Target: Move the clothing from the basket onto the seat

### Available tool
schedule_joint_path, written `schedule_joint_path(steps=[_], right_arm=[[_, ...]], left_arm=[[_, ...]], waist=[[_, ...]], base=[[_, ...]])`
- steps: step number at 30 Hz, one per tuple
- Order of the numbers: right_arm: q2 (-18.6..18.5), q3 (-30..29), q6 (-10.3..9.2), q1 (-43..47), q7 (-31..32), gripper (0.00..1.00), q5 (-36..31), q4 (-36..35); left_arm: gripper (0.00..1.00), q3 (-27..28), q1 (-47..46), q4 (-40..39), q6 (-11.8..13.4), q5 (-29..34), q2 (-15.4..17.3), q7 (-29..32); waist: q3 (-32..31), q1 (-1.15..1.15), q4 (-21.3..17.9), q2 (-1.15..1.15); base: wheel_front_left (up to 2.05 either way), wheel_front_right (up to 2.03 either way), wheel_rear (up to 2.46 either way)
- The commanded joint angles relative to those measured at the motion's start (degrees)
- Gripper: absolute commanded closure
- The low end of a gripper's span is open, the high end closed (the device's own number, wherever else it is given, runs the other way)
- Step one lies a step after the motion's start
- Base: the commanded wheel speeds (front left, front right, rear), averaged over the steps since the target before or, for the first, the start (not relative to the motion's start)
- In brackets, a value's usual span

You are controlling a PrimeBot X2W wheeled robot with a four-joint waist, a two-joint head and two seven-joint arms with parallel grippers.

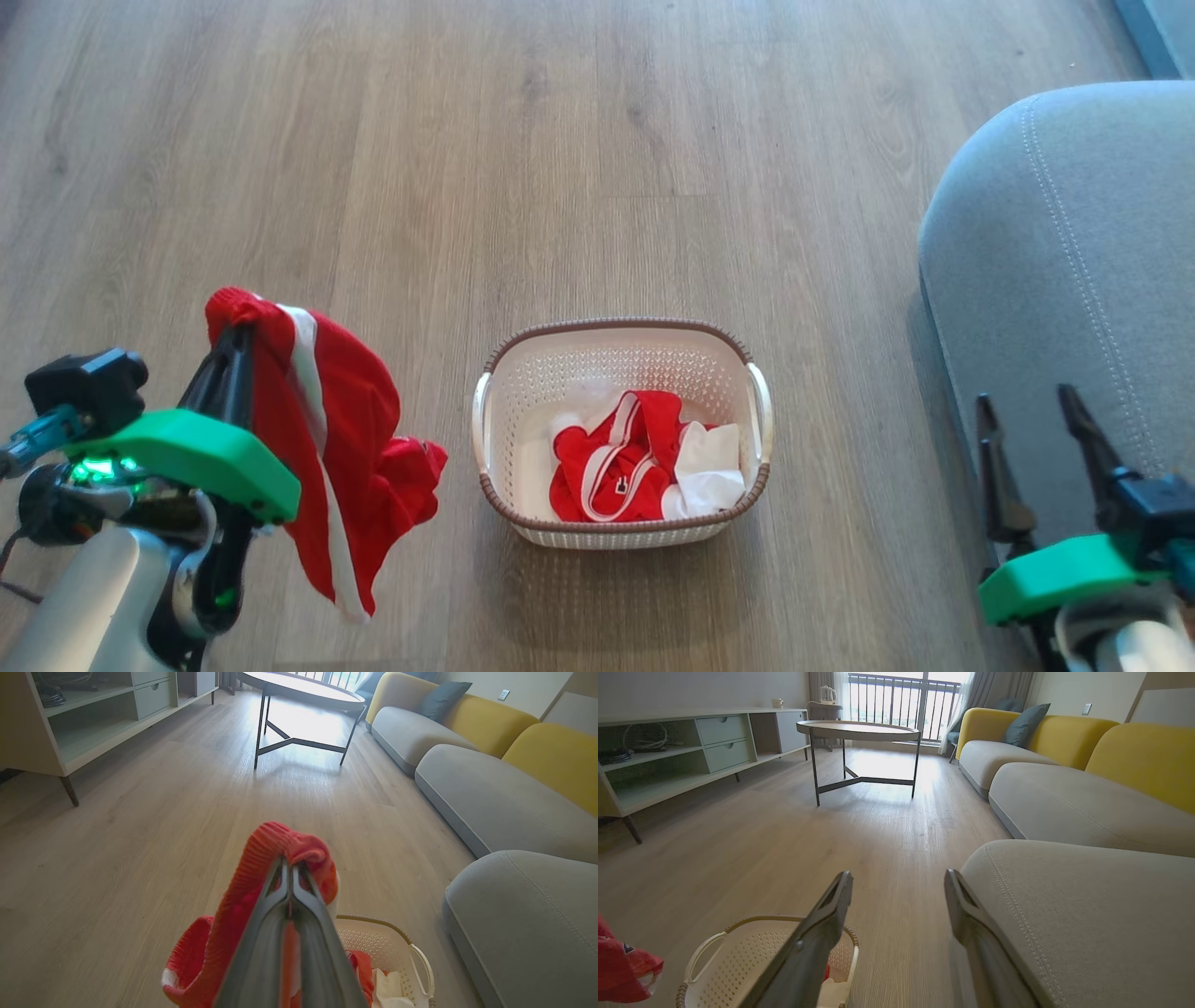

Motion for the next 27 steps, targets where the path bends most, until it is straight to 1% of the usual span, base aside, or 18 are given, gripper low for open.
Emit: schedule_joint_path(steps=[1, 4, 5, 6, 8, 9, 10, 11, 13, 20, 27], right_arm=[[-1.84, 1.95, 0.4, -1.27, -0.28, 0.0, 0.08, -1.53], [-2.87, 5.3, 0.4, -2.73, -0.28, 0.0, 0.08, -1.34], [-3.72, 8.28, 0.4, -4.26, -0.28, 0.0, 0.32, -1.14], [-3.72, 8.28, 0.4, -4.26, -0.28, 0.0, 0.32, -1.14], [-4.31, 11.2, 0.4, -6.31, -0.28, 0.0, 0.81, -0.94], [-4.8, 14.27, 0.4, -8.59, -0.28, 0.0, 1.11, -0.69], [-4.99, 15.85, 0.4, -9.82, -0.28, 0.0, 1.32, -0.55], [-4.99, 15.85, 0.4, -9.82, -0.28, 0.0, 1.32, -0.55], [-5.27, 19.0, 0.4, -12.38, -0.28, 0.0, 1.74, -0.2], [-5.44, 30.17, 0.4, -20.66, -0.28, 0.0, 4.16, 1.58], [-4.18, 38.01, 0.4, -26.13, -0.28, 0.0, 6.96, 2.98]], left_arm=[[1.0, 2.78, -2.4, -1.72, -0.36, 0.11, 2.29, -0.59], [1.0, 2.02, -2.81, -2.46, -0.68, 0.48, 2.22, -0.46], [1.0, 1.6, -3.32, -2.75, -1.05, 0.5, 2.02, -0.43], [1.0, 1.6, -3.32, -2.75, -1.05, 0.5, 2.02, -0.43], [1.0, 1.06, -3.82, -2.95, -1.34, 0.61, 1.73, -0.36], [1.0, 0.32, -4.29, -3.29, -1.54, 0.87, 1.34, -0.25], [1.0, -0.16, -4.56, -3.51, -1.68, 1.01, 1.09, -0.13], [1.0, -0.16, -4.56, -3.51, -1.68, 1.01, 1.09, -0.13], [1.0, -1.29, -5.2, -3.95, -2.03, 1.39, 0.54, 0.13], [1.0, -6.11, -7.79, -4.78, -3.18, 2.59, -2.93, 1.12], [1.0, -10.33, -10.24, -3.54, -4.85, 3.36, -6.19, 1.76]], waist=[[0.06, 0.01, -0.1, 0.0], [0.1, 0.01, -0.27, 0.0], [0.08, 0.01, -0.34, 0.0], [0.08, 0.01, -0.34, 0.0], [0.01, 0.01, -0.48, 0.0], [-0.12, 0.01, -0.58, 0.0], [-0.16, 0.01, -0.58, 0.0], [-0.16, 0.01, -0.58, 0.0], [-0.26, 0.01, -0.52, 0.0], [-0.9, 0.01, 0.24, 0.0], [-1.32, 0.01, 0.89, 0.0]], base=[[0.0, 0.0, 0.0], [0.0, 0.0, 0.0], [0.0, 0.0, 0.0], [0.0, 0.0, 0.0], [0.0, 0.0, 0.0], [0.0, 0.0, 0.0], [0.0, 0.0, 0.0], [0.0, 0.0, 0.0], [0.0, 0.0, 0.0], [0.0, 0.0, 0.0], [0.0, 0.0, 0.0]])
